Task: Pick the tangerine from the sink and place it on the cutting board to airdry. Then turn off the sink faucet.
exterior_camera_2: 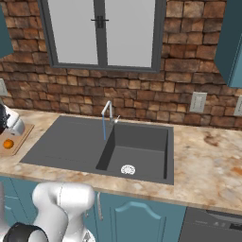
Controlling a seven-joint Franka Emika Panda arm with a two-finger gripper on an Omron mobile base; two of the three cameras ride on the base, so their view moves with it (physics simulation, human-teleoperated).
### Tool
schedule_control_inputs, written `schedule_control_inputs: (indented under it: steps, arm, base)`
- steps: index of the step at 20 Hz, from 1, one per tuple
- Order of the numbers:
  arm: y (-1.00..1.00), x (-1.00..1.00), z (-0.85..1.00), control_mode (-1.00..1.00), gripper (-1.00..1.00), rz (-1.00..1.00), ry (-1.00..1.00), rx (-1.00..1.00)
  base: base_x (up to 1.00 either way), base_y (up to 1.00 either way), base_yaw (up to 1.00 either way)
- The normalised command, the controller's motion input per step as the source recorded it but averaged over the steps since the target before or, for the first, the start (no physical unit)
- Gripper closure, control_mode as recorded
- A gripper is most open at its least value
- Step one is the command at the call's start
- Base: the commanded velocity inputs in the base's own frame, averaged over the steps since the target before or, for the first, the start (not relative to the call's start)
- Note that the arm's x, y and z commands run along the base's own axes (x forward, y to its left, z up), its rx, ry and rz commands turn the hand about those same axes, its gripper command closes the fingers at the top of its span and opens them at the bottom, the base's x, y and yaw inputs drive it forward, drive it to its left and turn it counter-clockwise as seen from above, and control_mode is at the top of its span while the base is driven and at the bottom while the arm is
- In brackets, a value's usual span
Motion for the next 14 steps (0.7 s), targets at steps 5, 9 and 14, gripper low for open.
schedule_control_inputs:
  steps: [5,9,14]
  arm:
    - [-0.50,-0.33,0.27,-1.00,-1.00,0.03,-0.15,-0.18]
    - [-0.57,-0.26,0.25,-1.00,-1.00,0.06,-0.15,-0.19]
    - [-0.66,-0.26,0.35,-1.00,-1.00,0.04,-0.06,-0.09]
  base:
    - [0.00,0.00,0.00]
    - [0.00,0.00,0.00]
    - [0.00,0.00,0.00]
